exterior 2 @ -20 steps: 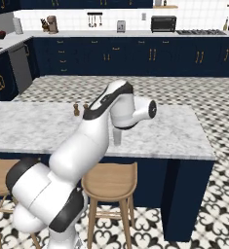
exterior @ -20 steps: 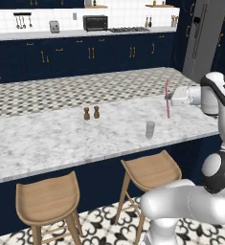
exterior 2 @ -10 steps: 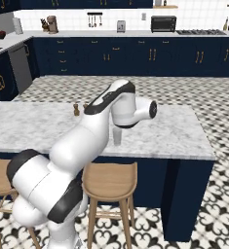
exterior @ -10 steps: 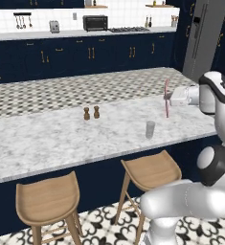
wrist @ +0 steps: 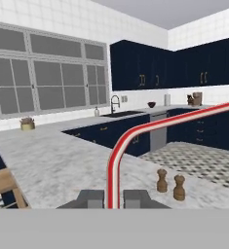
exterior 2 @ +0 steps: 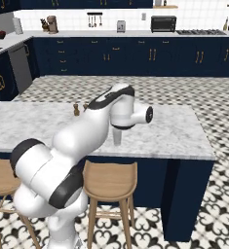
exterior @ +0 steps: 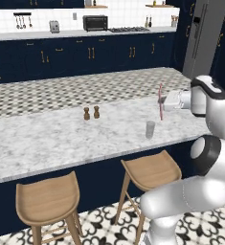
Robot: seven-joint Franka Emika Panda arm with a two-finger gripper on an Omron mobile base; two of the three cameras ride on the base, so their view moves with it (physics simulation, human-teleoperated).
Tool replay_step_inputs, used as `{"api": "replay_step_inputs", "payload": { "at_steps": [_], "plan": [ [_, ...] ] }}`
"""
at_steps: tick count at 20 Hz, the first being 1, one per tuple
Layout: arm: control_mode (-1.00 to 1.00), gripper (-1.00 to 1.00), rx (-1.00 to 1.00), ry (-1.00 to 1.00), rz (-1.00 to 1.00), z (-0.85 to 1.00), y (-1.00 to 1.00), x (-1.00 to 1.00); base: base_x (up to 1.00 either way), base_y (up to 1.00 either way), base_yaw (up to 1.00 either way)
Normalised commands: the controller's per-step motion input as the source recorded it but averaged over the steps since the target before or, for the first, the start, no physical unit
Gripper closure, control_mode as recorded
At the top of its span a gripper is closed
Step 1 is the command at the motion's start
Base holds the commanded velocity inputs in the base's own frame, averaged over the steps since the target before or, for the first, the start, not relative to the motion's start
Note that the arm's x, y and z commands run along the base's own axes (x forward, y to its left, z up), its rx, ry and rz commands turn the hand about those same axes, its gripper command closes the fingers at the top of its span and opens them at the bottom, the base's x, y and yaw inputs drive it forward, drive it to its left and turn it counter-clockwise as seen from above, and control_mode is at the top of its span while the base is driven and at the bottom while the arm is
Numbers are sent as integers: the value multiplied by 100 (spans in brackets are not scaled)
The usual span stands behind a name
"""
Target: Take a straw from the drawer in front and place it inside the glass cup on the dining counter.
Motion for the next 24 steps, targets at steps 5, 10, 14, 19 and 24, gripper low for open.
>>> {"api": "replay_step_inputs", "payload": {
  "at_steps": [5,10,14,19,24],
  "plan": [
    [-100,100,0,0,0,-29,1,28,0,0,0],
    [-100,100,0,2,0,-5,0,11,0,0,0],
    [-100,100,1,0,0,-12,0,19,0,0,0],
    [-100,100,1,0,0,-19,0,36,0,0,0],
    [-100,100,2,0,0,-19,0,40,0,0,0]
  ]
}}
